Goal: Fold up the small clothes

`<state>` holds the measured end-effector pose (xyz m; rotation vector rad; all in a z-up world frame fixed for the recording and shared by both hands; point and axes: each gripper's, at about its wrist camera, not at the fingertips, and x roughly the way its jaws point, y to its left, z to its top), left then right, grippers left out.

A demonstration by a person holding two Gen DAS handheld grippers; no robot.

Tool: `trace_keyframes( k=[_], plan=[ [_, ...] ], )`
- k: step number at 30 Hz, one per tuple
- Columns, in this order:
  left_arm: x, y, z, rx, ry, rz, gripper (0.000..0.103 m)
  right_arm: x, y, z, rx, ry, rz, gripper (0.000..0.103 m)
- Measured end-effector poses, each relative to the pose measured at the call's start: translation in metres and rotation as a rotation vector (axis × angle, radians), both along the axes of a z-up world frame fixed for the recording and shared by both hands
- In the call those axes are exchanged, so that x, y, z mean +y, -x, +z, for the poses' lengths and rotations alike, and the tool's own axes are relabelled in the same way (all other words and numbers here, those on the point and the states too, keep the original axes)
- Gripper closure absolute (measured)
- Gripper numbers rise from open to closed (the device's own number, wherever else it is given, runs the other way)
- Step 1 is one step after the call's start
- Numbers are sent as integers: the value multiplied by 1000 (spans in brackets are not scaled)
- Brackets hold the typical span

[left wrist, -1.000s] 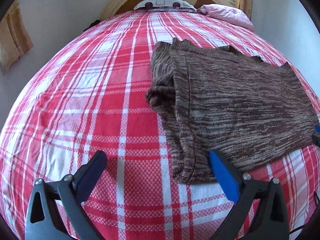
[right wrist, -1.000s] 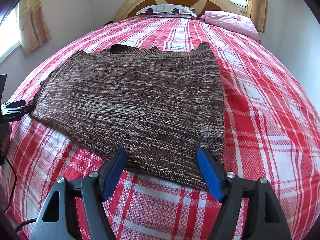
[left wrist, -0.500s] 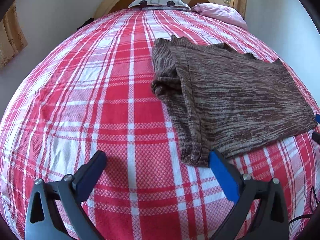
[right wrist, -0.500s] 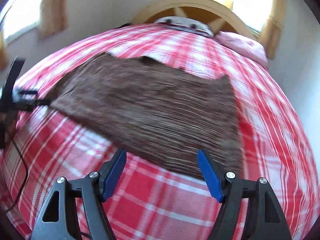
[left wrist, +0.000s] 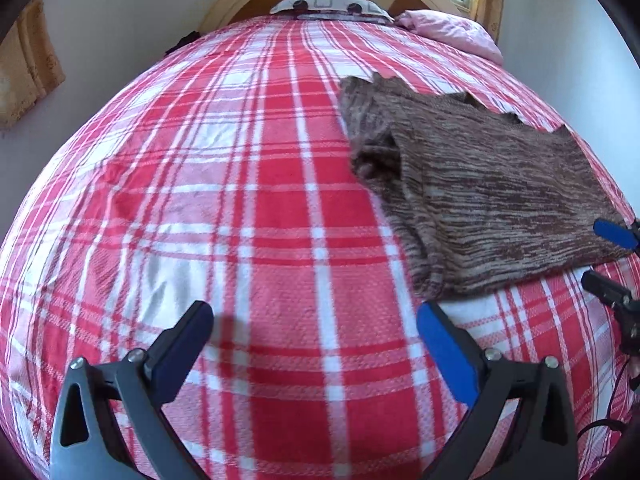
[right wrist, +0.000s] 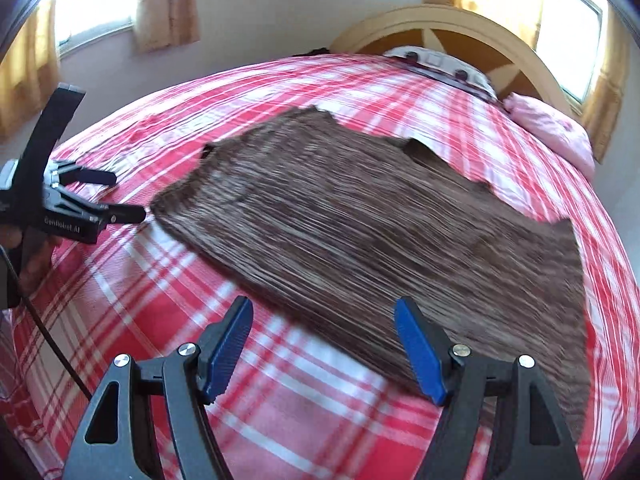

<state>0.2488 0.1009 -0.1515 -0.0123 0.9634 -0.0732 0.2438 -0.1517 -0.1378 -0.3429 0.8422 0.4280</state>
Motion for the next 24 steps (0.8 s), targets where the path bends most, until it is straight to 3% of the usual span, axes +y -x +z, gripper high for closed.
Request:
trace_keyframes(
  k=[7, 10, 18, 23, 24],
  plan=[
    [32, -3, 3, -8, 61, 61, 0, 39, 4, -9, -22, 40, 79, 29],
    [43, -6, 9, -28, 64, 72, 0, 60, 9, -10, -53, 72, 123, 29],
    [80, -20, 23, -69, 172, 110, 0, 142, 21, -17, -176, 207, 273, 29],
    [89, -39, 22, -66, 253, 82, 0, 169, 13, -30, -243, 313, 215, 30],
    [89, -43, 22, -66, 268, 76, 0, 171, 13, -31, -253, 321, 210, 34]
  ],
)
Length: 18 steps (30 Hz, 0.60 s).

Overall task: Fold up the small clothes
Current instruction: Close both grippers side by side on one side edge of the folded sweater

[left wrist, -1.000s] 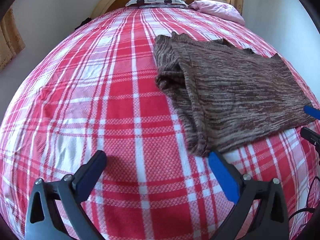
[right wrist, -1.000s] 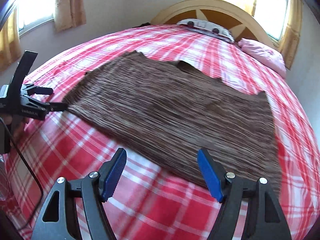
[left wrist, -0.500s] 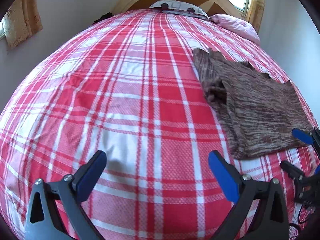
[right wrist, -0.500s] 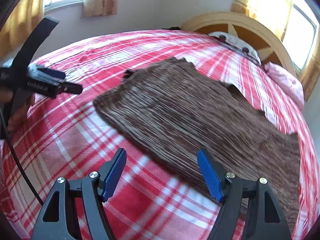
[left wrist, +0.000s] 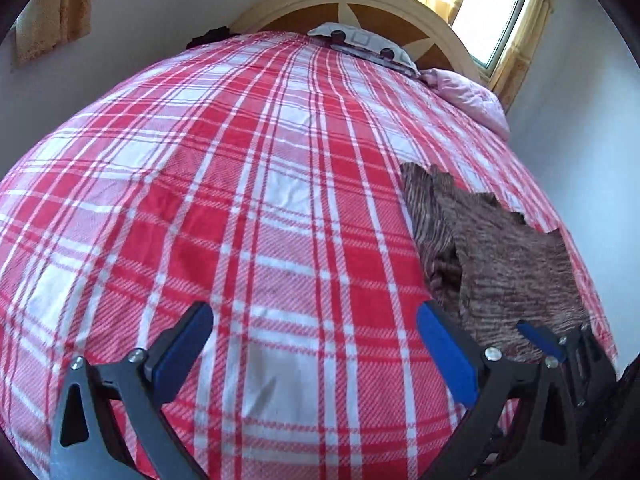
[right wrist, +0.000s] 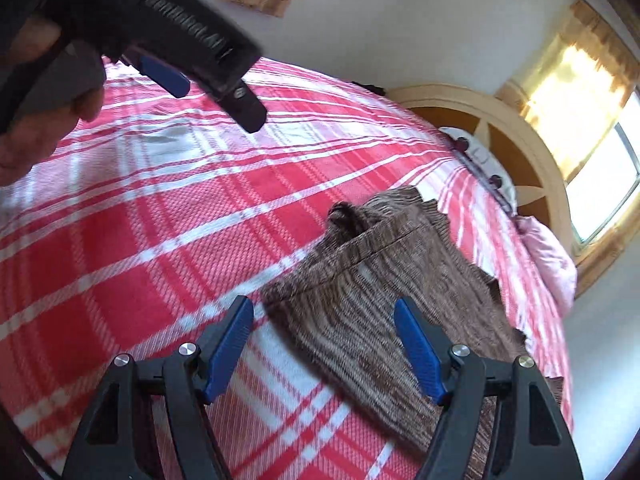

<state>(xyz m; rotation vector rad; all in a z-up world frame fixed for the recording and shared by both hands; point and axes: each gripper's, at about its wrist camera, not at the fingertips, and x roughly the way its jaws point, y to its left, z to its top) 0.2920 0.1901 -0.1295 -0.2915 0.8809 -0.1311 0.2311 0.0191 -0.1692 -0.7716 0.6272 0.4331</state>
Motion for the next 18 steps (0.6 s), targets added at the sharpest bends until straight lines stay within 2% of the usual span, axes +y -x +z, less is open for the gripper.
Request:
trace_keyframes(
  k=[2, 5, 7, 9, 11, 18],
  plan=[
    [-5, -12, -1, -4, 38, -34, 0, 0, 0, -2, -4, 8, -2, 41],
    [-16, -30, 0, -3, 82, -98, 0, -5, -1, -1, 9, -12, -12, 43],
    [-28, -49, 1, 1, 120, -142, 0, -7, -4, -2, 26, -33, -21, 48],
    [-37, -64, 2, 7, 135, -174, 0, -7, -6, -4, 36, -42, -21, 64],
    [-49, -81, 2, 7, 132, -189, 0, -6, -5, -6, 38, -39, -18, 72],
    [-86, -119, -5, 31, 141, -254, 1, -7, -4, -8, 34, -44, -29, 75]
  ],
)
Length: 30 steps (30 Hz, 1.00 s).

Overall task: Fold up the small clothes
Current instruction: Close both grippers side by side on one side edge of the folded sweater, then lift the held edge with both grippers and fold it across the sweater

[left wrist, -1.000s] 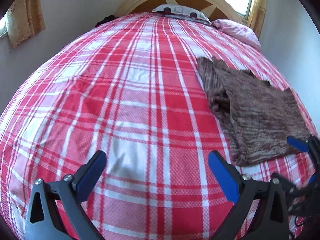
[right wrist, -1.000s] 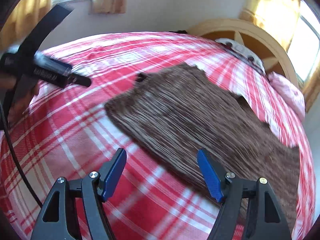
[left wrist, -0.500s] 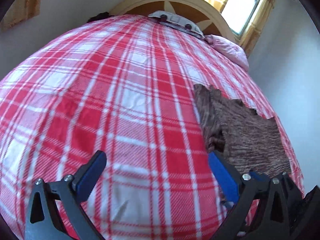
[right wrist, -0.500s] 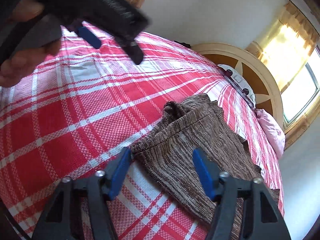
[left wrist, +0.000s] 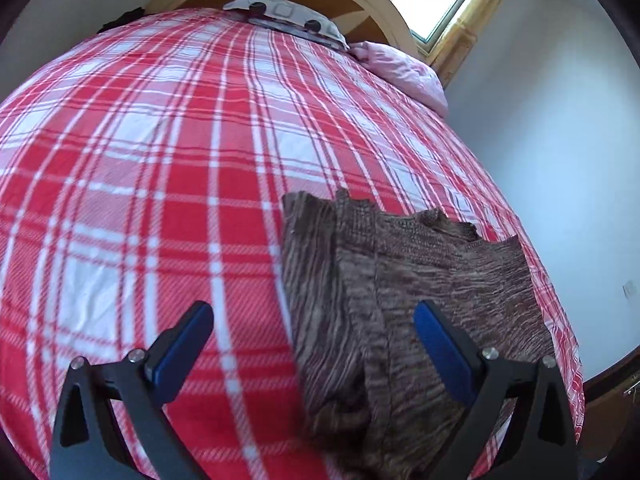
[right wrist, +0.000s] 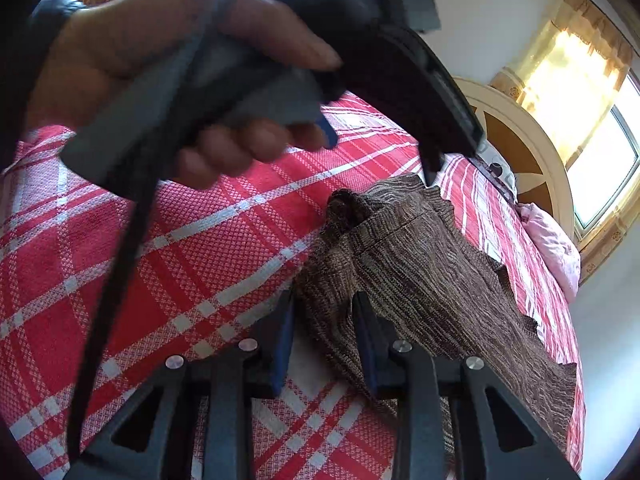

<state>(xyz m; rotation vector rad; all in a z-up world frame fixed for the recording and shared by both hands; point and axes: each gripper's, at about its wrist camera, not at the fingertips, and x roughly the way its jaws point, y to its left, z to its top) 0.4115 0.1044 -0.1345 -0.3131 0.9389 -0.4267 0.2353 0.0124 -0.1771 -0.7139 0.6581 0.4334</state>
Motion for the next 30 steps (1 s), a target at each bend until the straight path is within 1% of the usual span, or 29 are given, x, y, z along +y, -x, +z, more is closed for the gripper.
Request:
trace_keyframes(
  k=[2, 3, 4, 5, 8, 9, 11, 12, 13, 14, 15, 16, 17, 18, 20, 22, 26, 30],
  plan=[
    [-5, -6, -3, 3, 7, -19, 5, 0, 0, 0, -2, 2, 1, 76],
    [-9, -10, -4, 11, 0, -27, 5, 1, 1, -1, -6, 7, 1, 76],
    [-12, -12, -6, 12, -7, -27, 7, 2, 2, -1, -11, 13, 1, 76],
    [-14, -15, -7, 11, -11, -30, 12, 3, 3, -2, -18, 19, 1, 76],
    [-22, -22, -12, 24, -36, -47, 16, 5, 5, -3, -26, 29, 2, 76],
    [-23, -23, -12, 12, -42, -45, 18, 5, 6, -3, -28, 30, 2, 76],
    [-24, -25, -13, 10, -43, -45, 26, 5, 7, -3, -27, 28, 1, 76],
    [-24, -26, -13, 8, -39, -42, 31, 5, 7, -3, -26, 26, 1, 77],
    [-22, -26, -13, 6, -31, -43, 54, 5, 7, -3, -24, 23, 1, 78],
    [-22, -28, -14, 14, -27, -45, 66, 5, 7, -2, -21, 20, 3, 81],
    [-21, -29, -15, 20, -24, -36, 69, 4, 7, -2, -18, 19, 4, 84],
    [-17, -31, -16, 25, -1, -29, 80, 4, 6, -2, -15, 18, 4, 85],
    [-15, -32, -18, 38, 19, -27, 88, 3, 5, -2, -12, 15, 5, 87],
    [-13, -32, -18, 45, 26, -23, 88, 2, 4, -2, -10, 13, 4, 88],
    [-11, -33, -17, 47, 49, -13, 92, 1, 2, -2, -4, 7, 4, 91],
    [-12, -31, -15, 37, 41, -9, 92, -5, -3, 1, 7, -15, 1, 92],
    [-13, -30, -9, 25, 42, -4, 93, -20, -12, 13, 41, -100, -16, 93],
    [-11, -29, 1, 5, 88, 4, 93, -39, -13, 32, 36, -197, -31, 94]
  ],
)
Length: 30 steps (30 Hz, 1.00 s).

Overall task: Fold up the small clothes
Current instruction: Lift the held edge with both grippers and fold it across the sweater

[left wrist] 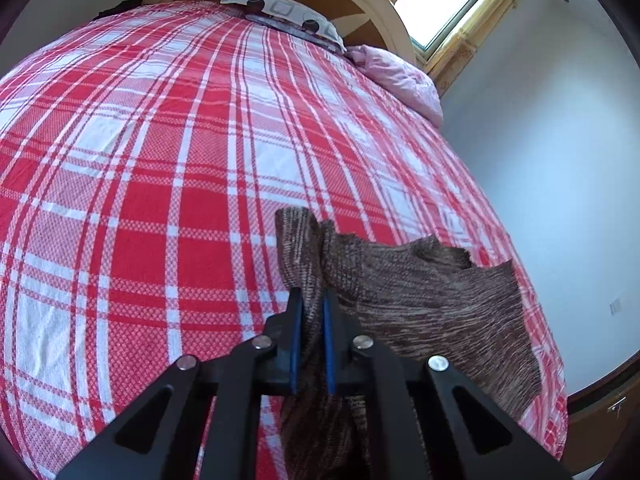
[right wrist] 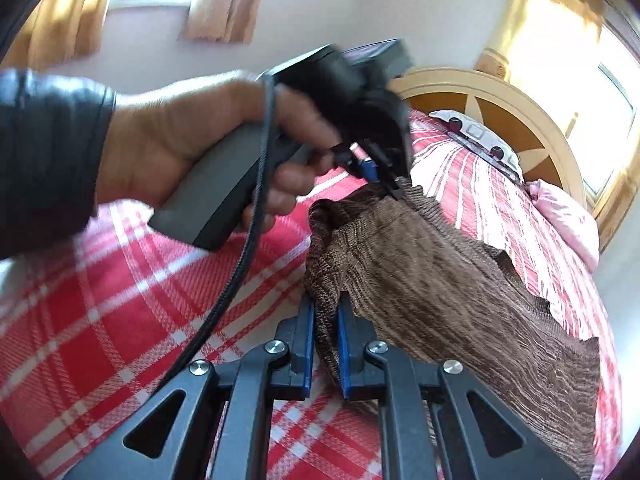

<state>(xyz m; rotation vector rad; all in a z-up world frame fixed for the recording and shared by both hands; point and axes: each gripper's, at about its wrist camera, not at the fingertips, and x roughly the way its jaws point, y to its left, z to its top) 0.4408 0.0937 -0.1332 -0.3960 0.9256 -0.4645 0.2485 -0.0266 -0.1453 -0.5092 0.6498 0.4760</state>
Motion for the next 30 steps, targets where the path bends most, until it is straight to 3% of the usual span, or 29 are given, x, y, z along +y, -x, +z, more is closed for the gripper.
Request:
trace_keyframes(
  k=[11, 15, 18, 20, 22, 30],
  plan=[
    [-18, 6, 17, -49, 8, 33, 94, -30, 10, 24, -56, -73, -22, 94],
    [-23, 1, 6, 7, -27, 47, 93, -31, 12, 18, -28, -65, -25, 94],
    [-13, -2, -8, 58, 4, 81, 87, -31, 11, 12, 2, -77, -22, 94],
    [-6, -3, -14, 87, 15, 108, 67, -27, 12, 8, 15, -78, -13, 94],
    [1, -3, -19, 96, 37, 127, 60, -24, 13, 6, 20, -73, -5, 94],
    [6, -4, -23, 112, 122, 97, 59, -16, 15, -2, 40, -43, 7, 94]
  ],
)
